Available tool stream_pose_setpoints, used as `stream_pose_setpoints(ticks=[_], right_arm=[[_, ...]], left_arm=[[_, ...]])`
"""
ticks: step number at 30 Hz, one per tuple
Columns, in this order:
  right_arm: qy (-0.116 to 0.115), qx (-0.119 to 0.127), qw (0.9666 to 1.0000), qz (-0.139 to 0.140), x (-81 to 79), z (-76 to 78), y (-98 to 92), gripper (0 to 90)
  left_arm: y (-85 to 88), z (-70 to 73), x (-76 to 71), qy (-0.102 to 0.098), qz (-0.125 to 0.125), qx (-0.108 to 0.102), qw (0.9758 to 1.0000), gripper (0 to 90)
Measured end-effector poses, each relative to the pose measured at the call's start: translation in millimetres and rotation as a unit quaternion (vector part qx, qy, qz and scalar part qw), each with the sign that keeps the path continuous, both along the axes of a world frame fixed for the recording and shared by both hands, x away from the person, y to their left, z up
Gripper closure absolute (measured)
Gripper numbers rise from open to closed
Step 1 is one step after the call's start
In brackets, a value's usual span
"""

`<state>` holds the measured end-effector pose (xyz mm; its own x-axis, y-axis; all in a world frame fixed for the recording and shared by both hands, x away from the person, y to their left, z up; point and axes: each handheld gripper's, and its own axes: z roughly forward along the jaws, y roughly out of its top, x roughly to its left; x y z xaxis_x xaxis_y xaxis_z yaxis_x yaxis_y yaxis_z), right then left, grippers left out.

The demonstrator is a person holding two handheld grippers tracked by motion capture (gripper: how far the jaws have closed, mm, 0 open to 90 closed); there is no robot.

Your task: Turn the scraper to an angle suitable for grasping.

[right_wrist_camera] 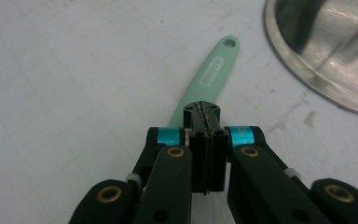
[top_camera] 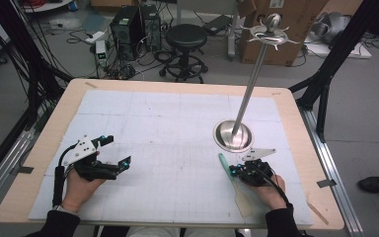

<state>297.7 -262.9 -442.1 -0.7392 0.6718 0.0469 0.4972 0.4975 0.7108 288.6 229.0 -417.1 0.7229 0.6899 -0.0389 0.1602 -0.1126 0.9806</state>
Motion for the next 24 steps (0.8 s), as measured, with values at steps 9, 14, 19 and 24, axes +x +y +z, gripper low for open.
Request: stream_pose_setpoints(ticks=[9, 14, 19, 24], right_arm=[[0.003, -0.014, 0.9987, 0.050, 0.8, 2.3, 27.3, 90.0], [0.005, -0.019, 0.9969, 0.075, -0.3, 3.5, 42.0, 90.0], [0.008, -0.022, 0.9952, 0.095, -2.1, 4.0, 51.2, 90.0], [0.009, -0.026, 0.9929, 0.116, -4.5, 4.8, 61.7, 90.0]], left_arm=[[0.1, 0.1, -0.2, 0.000, 0.000, 0.000, 1.0000, 1.8], [0.1, 0.1, -0.1, -0.001, 0.000, 0.000, 1.0000, 1.8], [-0.1, 0.2, -0.3, -0.001, 0.000, 0.000, 1.0000, 1.8], [-0.1, 0.2, -0.3, -0.002, 0.000, -0.001, 1.0000, 1.8]])
